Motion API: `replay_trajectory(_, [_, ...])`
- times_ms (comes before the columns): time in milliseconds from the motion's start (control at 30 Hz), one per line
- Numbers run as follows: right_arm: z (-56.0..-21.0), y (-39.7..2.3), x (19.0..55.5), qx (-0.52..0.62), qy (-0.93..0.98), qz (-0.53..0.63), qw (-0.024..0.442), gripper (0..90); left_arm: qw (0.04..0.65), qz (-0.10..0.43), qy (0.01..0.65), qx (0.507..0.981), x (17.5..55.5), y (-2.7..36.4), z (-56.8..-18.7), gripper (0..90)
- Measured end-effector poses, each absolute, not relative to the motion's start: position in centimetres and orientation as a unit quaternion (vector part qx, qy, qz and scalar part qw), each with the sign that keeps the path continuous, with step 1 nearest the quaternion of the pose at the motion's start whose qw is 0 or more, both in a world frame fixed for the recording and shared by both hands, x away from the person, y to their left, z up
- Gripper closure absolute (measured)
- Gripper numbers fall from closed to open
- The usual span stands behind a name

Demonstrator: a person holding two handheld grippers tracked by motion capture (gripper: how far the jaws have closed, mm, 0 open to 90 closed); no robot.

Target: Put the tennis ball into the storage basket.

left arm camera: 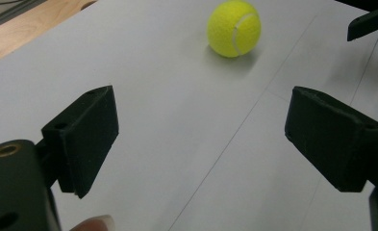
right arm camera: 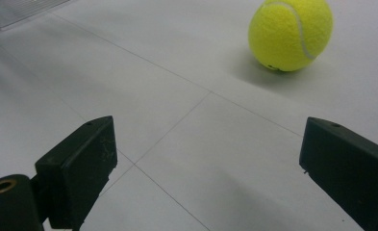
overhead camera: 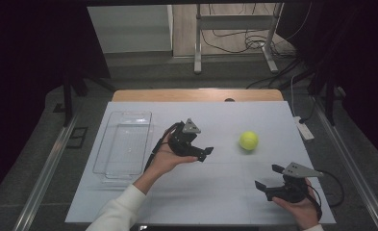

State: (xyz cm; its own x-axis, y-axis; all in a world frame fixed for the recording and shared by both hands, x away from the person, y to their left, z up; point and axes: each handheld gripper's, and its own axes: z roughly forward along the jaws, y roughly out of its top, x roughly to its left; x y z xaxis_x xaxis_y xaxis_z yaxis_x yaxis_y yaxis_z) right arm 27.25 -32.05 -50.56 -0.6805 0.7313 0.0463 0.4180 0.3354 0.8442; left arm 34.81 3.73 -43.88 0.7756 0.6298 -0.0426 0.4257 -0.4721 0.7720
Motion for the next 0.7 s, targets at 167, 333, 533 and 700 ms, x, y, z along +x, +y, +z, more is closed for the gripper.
replay_trajectory(167, [-50.6,-32.0,27.3,0.360,0.798,0.451,0.174,6.2,0.409,0.125,0.307,0.850,35.0,3.4,-43.8,12.9])
replay_trajectory(333, [-50.6,-32.1,27.2,0.360,0.797,0.452,0.174,6.2,0.408,0.124,0.303,0.852,35.3,3.1,-43.7,12.9])
replay_trajectory(533, [-50.6,-32.1,27.3,0.360,0.797,0.453,0.174,6.2,0.409,0.120,0.303,0.852,35.7,2.7,-43.7,12.8])
replay_trajectory(700, [-50.6,-32.1,27.3,0.360,0.797,0.453,0.174,6.2,0.409,0.120,0.302,0.853,36.1,2.5,-43.6,12.8])
